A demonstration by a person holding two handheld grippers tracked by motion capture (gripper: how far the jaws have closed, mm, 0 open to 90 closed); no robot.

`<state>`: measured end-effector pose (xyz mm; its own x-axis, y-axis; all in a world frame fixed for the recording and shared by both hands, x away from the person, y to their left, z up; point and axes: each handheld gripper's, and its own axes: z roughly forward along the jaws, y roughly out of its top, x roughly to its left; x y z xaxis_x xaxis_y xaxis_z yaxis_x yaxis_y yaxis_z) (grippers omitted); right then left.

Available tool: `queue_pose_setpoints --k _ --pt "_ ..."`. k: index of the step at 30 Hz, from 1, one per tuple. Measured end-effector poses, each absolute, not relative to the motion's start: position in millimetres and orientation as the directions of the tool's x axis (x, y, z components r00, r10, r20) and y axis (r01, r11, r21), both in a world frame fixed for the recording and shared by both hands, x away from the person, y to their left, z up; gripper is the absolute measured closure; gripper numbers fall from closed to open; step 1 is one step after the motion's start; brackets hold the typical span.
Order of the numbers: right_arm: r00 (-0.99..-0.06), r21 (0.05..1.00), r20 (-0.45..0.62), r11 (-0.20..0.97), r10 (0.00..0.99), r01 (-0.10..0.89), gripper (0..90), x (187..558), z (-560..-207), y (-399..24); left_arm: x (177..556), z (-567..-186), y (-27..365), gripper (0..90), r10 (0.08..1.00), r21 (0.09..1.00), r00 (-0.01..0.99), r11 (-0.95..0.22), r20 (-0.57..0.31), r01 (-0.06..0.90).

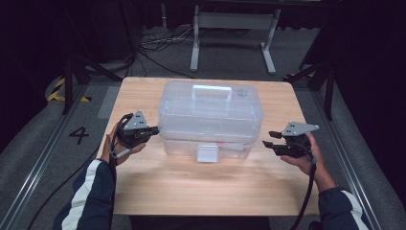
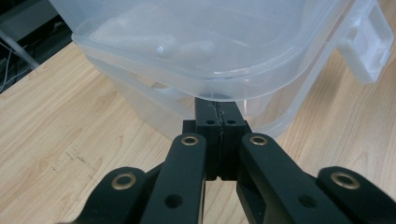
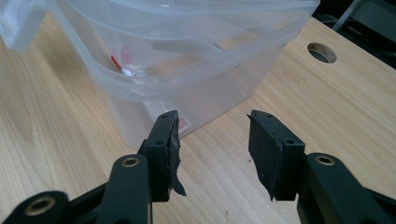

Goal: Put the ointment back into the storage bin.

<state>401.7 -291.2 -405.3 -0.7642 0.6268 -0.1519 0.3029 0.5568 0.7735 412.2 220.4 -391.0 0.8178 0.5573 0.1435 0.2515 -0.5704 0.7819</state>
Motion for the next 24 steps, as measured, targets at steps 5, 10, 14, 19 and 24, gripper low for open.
queue_pose_setpoints --k 5,10,14,19,24 --pt "-0.766 0.772 -0.153 0.560 0.624 0.303 53.7 402.1 -405.7 -290.6 411.2 -393.5 220.9 90.0 0.558 0.781 0.817 -0.571 0.143 0.253" --pt "-0.766 0.770 -0.150 0.559 0.625 0.306 53.7 403.1 -406.5 -290.4 410.3 -395.0 222.2 90.0 0.557 0.780 0.819 -0.571 0.139 0.256" --pt "-0.769 0.768 -0.148 0.562 0.622 0.307 53.6 404.1 -407.0 -288.8 409.1 -397.0 223.7 90.0 0.556 0.775 0.820 -0.575 0.136 0.261" --pt "-0.771 0.762 -0.149 0.568 0.620 0.309 53.5 405.9 -407.6 -285.8 408.1 -399.3 225.2 90.0 0.559 0.776 0.819 -0.572 0.130 0.267" --pt "-0.771 0.762 -0.148 0.569 0.619 0.310 53.5 407.0 -408.1 -285.0 406.7 -400.2 225.8 90.0 0.557 0.771 0.820 -0.578 0.131 0.270"
